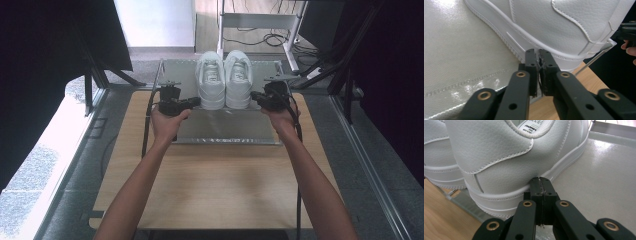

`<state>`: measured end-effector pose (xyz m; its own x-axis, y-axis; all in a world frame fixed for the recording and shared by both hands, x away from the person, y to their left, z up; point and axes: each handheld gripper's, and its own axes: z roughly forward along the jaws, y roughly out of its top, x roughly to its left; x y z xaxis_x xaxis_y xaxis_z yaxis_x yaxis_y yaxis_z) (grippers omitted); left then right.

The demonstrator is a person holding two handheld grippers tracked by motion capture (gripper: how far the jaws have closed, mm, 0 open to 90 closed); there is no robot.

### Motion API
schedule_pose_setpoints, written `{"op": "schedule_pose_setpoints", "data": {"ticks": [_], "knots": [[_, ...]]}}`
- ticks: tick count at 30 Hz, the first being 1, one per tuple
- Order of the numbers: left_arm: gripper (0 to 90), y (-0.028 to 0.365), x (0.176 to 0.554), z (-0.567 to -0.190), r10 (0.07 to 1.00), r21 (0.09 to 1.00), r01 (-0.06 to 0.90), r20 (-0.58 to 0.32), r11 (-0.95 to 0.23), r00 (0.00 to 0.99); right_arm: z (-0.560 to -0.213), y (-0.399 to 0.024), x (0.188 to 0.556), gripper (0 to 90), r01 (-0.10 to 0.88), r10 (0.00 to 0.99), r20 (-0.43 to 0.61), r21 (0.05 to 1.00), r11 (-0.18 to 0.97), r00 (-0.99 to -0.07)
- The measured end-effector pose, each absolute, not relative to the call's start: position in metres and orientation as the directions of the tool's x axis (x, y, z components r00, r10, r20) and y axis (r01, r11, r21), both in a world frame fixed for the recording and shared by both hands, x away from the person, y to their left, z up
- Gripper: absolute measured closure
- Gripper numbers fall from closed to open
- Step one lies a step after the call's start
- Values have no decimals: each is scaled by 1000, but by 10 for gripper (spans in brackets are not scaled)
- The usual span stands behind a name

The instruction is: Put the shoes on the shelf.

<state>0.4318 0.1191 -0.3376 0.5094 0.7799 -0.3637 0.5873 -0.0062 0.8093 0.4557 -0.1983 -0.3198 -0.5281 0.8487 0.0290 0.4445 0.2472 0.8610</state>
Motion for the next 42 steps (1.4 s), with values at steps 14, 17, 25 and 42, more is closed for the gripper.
{"op": "schedule_pose_setpoints", "data": {"ticks": [14, 17, 25, 42], "knots": [[606, 134, 396, -332, 787, 876, 480, -273, -34, 553, -314, -221, 429, 730, 361, 854, 47, 917, 168, -518], [608, 137, 383, -333, 787, 890, 454, -247, -47, 565, -315, -226, 415, 620, 321, 860, 6, 929, 183, -509], [526, 151, 342, -353, 772, 901, 433, -256, -28, 581, -336, -251, 368, 551, 250, 833, 47, 962, 112, -551], [377, 167, 291, -437, 766, 854, 518, -303, -45, 567, -421, -272, 305, 488, 345, 772, 101, 925, 159, -627]]}}
